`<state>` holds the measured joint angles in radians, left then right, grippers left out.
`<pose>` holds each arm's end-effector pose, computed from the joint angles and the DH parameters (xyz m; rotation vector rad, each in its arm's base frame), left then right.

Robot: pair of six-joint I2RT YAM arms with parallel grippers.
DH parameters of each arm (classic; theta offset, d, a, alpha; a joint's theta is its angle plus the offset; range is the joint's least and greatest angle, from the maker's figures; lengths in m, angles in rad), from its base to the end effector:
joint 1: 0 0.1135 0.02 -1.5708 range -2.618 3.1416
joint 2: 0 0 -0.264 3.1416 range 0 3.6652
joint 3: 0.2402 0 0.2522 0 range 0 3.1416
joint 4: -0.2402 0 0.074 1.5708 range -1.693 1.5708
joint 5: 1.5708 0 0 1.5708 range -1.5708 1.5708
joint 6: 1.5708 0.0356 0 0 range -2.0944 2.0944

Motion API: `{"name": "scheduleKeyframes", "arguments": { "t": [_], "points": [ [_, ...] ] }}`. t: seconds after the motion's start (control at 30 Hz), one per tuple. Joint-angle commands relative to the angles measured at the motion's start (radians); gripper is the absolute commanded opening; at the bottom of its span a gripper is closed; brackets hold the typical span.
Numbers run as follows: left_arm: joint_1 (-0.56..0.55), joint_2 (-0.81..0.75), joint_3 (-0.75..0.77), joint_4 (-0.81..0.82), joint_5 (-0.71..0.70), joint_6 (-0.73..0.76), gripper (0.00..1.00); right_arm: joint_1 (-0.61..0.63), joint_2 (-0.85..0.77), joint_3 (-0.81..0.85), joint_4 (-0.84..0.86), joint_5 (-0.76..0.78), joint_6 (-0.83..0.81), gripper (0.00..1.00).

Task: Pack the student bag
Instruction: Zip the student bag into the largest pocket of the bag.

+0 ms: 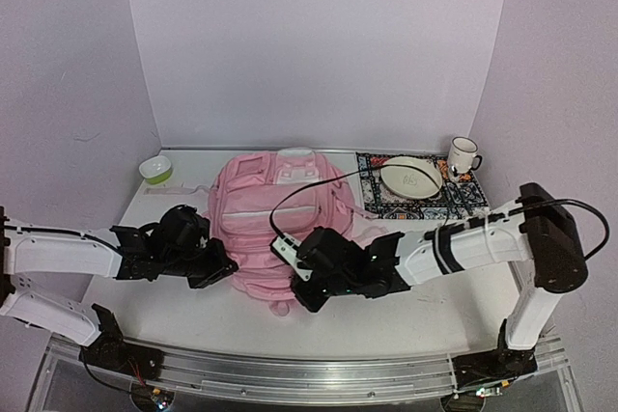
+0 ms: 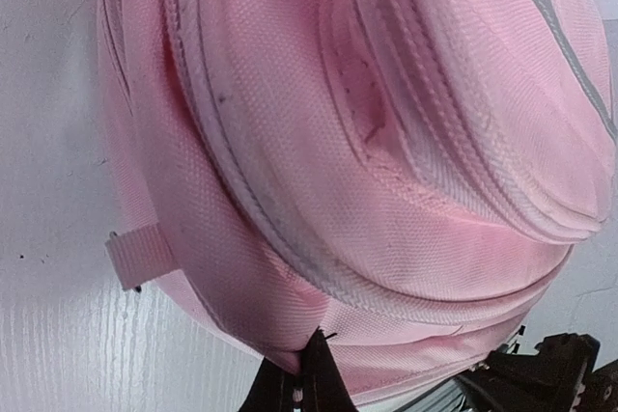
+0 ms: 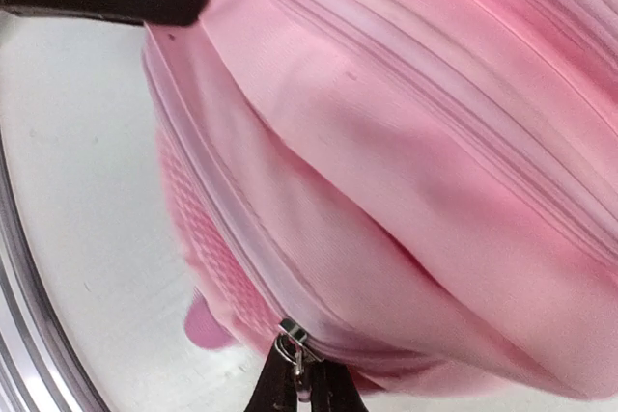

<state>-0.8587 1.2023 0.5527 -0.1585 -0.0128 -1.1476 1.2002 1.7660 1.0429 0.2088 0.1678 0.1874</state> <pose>0.1519 -0.1753 0.1802 -0.3790 2.5595 -0.8659 0.1466 0.3610 0.2017 -0.9483 1.9269 0.6618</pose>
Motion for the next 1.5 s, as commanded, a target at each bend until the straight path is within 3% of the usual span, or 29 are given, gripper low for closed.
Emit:
{"name": "scheduleKeyframes", "arguments": {
  "t": [0.0,0.1,0.2,0.3,0.4,0.47,0.67,0.83,1.07,1.33,1.47],
  "points": [
    [0.107,-0.027,-0.004,-0.267,-0.281,0.071,0.00,-0.157,-0.165,-0.156,-0.294,0.088,-0.051,0.00],
    [0.184,-0.034,-0.010,-0.283,-0.265,0.132,0.00,-0.196,-0.189,-0.178,-0.288,0.085,-0.059,0.00],
    [0.241,-0.007,0.024,-0.283,-0.263,0.201,0.00,-0.188,-0.153,-0.150,-0.213,-0.067,-0.026,0.00],
    [0.268,0.055,0.107,-0.283,-0.279,0.281,0.00,-0.151,-0.114,-0.129,-0.072,-0.169,0.018,0.00],
    [0.285,0.126,0.204,-0.284,-0.305,0.346,0.03,-0.087,-0.026,-0.030,-0.034,-0.202,0.022,0.00],
    [0.291,0.157,0.266,-0.285,-0.305,0.376,0.12,-0.054,0.037,0.035,-0.018,-0.222,0.023,0.00],
    [0.283,0.124,0.305,-0.293,-0.187,0.356,0.59,0.003,0.192,0.210,0.060,-0.242,0.045,0.00],
    [0.216,-0.016,0.174,-0.303,-0.110,0.214,0.76,0.012,0.278,0.285,0.150,-0.251,0.082,0.00],
    [0.019,-0.078,0.092,-0.287,-0.107,-0.006,0.79,0.016,0.337,0.363,0.172,-0.280,0.095,0.00],
    [-0.016,-0.030,0.026,-0.104,-0.101,-0.086,0.76,0.018,0.354,0.376,0.176,-0.293,0.101,0.00],
    [-0.018,0.034,0.014,0.010,-0.077,-0.099,0.69,0.019,0.353,0.368,0.176,-0.296,0.104,0.00]
  ]
}}
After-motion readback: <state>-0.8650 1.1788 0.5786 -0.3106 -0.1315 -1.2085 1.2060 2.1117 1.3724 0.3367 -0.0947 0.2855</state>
